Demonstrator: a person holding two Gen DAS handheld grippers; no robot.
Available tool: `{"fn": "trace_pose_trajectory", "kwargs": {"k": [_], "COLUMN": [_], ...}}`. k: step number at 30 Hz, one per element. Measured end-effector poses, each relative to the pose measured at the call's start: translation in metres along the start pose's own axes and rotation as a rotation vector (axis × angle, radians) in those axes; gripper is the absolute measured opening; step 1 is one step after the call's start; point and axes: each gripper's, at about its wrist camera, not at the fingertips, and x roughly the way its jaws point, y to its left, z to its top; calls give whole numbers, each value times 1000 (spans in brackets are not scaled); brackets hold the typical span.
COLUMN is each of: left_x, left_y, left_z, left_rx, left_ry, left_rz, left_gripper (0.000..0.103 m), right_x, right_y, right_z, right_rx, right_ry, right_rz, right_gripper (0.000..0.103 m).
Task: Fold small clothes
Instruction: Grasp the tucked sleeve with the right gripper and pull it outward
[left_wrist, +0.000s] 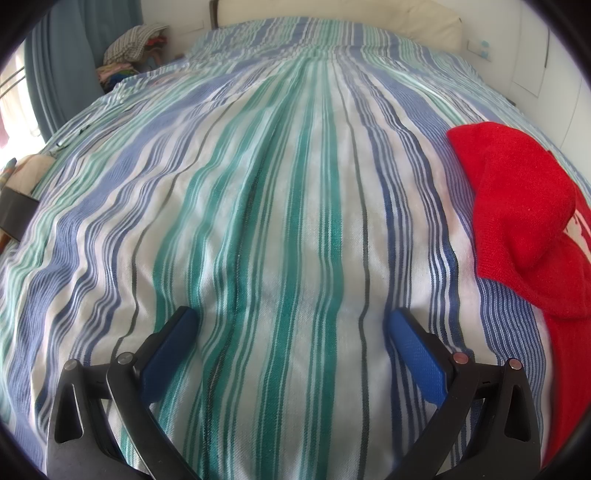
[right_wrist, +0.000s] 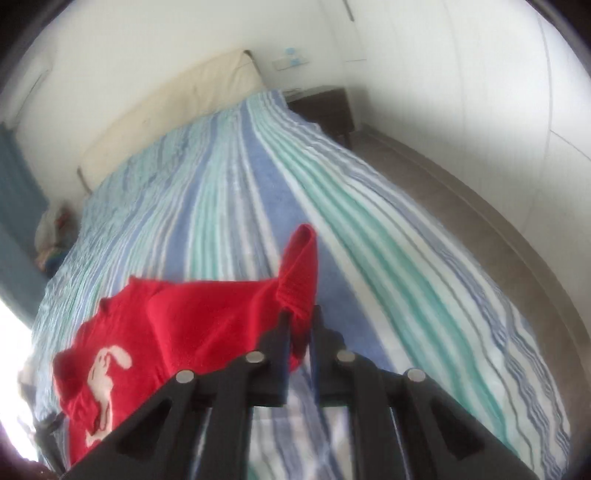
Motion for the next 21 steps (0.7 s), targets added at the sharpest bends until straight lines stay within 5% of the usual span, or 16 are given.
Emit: {"fn": "trace_pose_trajectory", "kwargs": {"k": [6, 10, 12, 14, 16, 18, 19, 21], "left_x": [0, 0, 0, 0, 0, 0, 0, 0], "left_y": [0, 0, 0, 0, 0, 0, 0, 0], "left_z": [0, 0, 0, 0, 0, 0, 0, 0], "left_rx": [0, 0, 0, -1, -1, 0, -1, -1], "left_ry": [1, 0, -1, -1, -1, 0, 0, -1], "left_rz": [0, 0, 0, 0, 0, 1, 1, 0], "left_gripper": [103, 103, 103, 103, 103, 103, 103, 103], "right_x": [16, 19, 14, 15, 21, 34, 36, 28], "right_y": [-97, -122, -125, -130, -133, -135, -136, -131], "right_z": [-35, -48, -49, -46, -42, -36, -33, -22], "right_rx": [302, 442, 450, 482, 521, 531, 516, 424], "right_ry": [48, 35, 24, 4, 1, 68, 99, 98], "right_rz": [-33, 56, 111, 199, 251, 237, 203, 107], "right_gripper": [8, 10, 22, 53, 58, 36, 5, 3]}}
